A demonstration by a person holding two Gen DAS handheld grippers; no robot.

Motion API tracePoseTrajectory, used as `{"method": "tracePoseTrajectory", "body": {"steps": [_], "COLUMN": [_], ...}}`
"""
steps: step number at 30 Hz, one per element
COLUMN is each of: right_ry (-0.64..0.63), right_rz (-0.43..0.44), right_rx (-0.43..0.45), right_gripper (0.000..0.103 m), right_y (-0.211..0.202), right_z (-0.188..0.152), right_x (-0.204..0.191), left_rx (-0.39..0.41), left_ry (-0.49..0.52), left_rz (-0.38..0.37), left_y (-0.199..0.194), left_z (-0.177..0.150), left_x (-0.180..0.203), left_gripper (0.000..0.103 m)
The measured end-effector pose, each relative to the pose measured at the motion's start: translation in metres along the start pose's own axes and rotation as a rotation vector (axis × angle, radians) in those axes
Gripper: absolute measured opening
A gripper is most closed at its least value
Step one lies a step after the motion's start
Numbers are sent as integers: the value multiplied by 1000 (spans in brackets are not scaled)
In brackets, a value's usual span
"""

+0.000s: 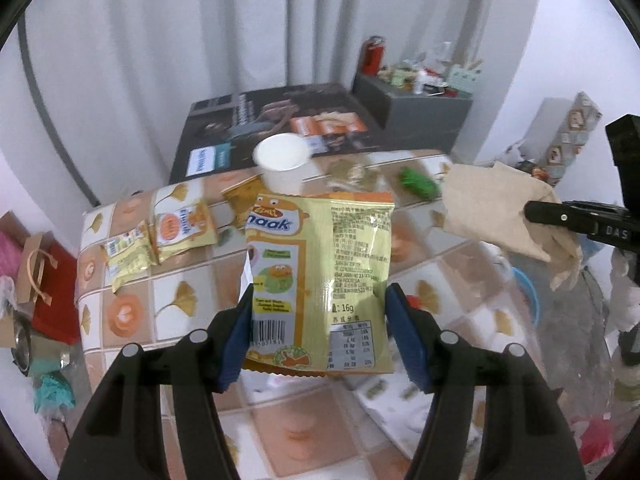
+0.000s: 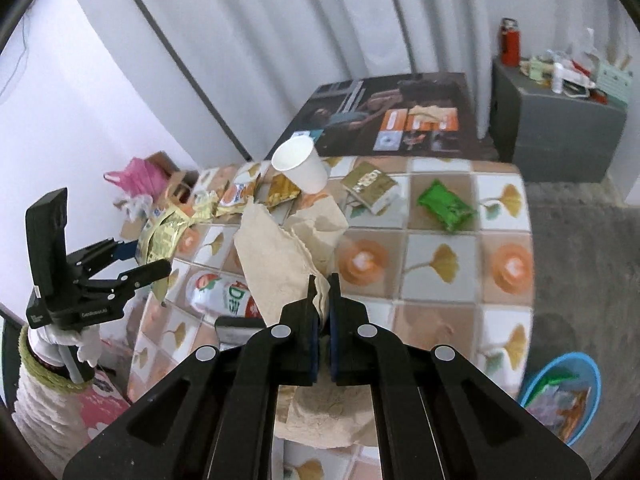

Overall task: Collect trash
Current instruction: 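Lift the snack bag and napkin and carry them over the wastebasket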

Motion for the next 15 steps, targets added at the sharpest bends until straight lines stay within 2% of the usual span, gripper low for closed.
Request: {"method": "tracePoseTrajectory", "body": {"steps": [3, 8, 15], "right_ry": [24, 76, 238], "right_rz": [-5, -42, -139], "right_rx": [39, 98, 184], "right_gripper": [3, 3, 3], "right_y": [-29, -79, -148], "right_z": [-17, -52, -107], "right_x": [12, 42, 117], "left_rx": [28, 65, 54], "left_ry": [29, 87, 205], "left_rz": [-29, -131, -280], "left_y": [-16, -33, -25], "left_z": [-4, -13, -16], "left_x": [32, 101, 208], "left_gripper": [62, 62, 62]}}
Point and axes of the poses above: each gripper's, at about its wrist camera, not at the fingertips, and y roughly the way its jaws point, x to its right, z to its top, the point moved 3 cm from there along y, roughly the way its jaws point, and after that the axes turned 3 degrees about z, right-handed, at the moved point
